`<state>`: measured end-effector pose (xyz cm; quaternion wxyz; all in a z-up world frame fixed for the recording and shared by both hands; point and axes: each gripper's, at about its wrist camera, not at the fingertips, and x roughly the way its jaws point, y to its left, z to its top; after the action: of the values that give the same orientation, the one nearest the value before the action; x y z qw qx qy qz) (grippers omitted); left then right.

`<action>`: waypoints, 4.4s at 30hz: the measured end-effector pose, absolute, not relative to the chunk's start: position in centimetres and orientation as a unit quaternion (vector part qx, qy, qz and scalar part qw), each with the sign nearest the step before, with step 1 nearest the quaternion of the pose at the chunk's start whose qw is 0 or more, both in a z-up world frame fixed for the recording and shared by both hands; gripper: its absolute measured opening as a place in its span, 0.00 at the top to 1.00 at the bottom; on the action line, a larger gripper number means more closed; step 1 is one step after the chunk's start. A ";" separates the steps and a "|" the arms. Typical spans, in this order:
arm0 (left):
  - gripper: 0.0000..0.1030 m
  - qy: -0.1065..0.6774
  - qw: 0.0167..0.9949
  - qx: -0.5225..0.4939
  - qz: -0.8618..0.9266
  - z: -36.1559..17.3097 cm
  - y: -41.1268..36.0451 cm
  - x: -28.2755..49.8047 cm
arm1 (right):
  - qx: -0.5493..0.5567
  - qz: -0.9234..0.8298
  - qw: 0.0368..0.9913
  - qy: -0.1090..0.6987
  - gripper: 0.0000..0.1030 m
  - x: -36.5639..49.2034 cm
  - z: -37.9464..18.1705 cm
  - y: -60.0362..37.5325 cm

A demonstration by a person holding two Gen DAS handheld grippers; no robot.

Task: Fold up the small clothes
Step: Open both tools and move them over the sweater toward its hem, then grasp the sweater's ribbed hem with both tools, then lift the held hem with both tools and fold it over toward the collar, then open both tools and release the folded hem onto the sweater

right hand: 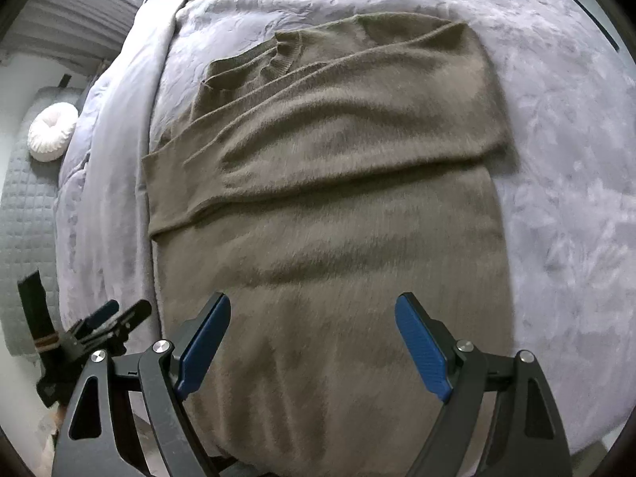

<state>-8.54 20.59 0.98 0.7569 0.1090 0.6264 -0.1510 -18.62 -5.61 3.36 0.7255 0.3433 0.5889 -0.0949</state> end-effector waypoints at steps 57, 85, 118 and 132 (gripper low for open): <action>0.74 0.733 0.634 -0.013 -0.245 -5.5 28.6 -27.3 | 0.519 -0.058 0.612 0.594 0.88 -40.2 -6.4 -3.5; 0.89 0.599 0.688 -0.088 -0.399 10.0 24.9 -2.1 | 0.581 0.031 0.742 0.334 0.88 -21.1 10.2 -13.1; 0.32 0.542 0.822 -0.035 -0.173 1.4 18.7 9.1 | 0.589 -0.016 0.721 0.365 0.46 -6.5 -2.6 -22.6; 0.32 0.568 0.808 0.011 -0.159 -5.0 14.5 9.3 | 0.419 -0.082 0.770 0.474 0.87 -3.6 -4.9 -21.0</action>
<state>9.28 14.55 -5.01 0.8075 0.0107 0.5679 -0.1590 -3.62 -20.97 -4.92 0.7701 0.4194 0.4737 -0.0816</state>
